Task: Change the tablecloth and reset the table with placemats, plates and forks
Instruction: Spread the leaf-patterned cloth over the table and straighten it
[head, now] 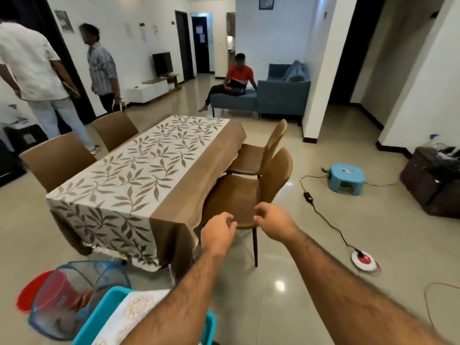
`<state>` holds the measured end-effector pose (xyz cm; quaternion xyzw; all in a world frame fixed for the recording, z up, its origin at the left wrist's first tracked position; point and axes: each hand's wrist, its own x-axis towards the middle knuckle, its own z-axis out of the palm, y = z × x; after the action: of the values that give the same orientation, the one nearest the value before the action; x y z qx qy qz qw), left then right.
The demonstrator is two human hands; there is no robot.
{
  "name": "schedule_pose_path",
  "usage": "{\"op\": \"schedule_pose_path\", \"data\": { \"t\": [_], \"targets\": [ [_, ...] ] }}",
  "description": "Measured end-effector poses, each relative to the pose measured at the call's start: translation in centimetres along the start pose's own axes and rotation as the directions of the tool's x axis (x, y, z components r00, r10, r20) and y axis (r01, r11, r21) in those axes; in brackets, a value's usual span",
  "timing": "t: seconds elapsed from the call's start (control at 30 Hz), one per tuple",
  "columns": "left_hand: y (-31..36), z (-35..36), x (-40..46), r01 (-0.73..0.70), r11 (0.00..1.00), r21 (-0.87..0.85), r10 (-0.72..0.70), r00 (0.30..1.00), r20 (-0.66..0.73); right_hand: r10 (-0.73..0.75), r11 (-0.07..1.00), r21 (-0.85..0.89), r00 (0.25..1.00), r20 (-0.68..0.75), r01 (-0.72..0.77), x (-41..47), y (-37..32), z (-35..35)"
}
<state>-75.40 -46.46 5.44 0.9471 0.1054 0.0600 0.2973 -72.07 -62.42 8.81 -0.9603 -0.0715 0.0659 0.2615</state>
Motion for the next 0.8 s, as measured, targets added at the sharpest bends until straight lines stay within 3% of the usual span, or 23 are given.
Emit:
{"op": "schedule_pose_path", "data": {
  "t": [0.2, 0.5, 0.67, 0.8],
  "targets": [
    [2.3, 0.2, 9.6, 0.069, 0.998, 0.003, -0.069, 0.995, -0.072, -0.050, 0.998, 0.043, 0.999, -0.002, 0.050, 11.2, 0.8, -4.9],
    [3.6, 5.1, 24.7, 0.234, 0.971, -0.049, -0.240, 0.946, -0.217, -0.239, 0.971, 0.045, 0.969, 0.057, 0.236, 30.0, 1.8, -6.4],
    [1.8, 6.9, 30.1, 0.432, 0.891, -0.140, -0.454, 0.861, -0.228, -0.267, 0.962, 0.000, 0.945, 0.189, 0.272, 40.3, 1.5, -4.8],
    [-2.4, 8.8, 32.3, 0.625, 0.757, -0.189, -0.653, 0.731, -0.199, -0.299, 0.949, 0.006, 0.893, 0.336, 0.315, 46.3, -1.2, 0.7]
  ]
}}
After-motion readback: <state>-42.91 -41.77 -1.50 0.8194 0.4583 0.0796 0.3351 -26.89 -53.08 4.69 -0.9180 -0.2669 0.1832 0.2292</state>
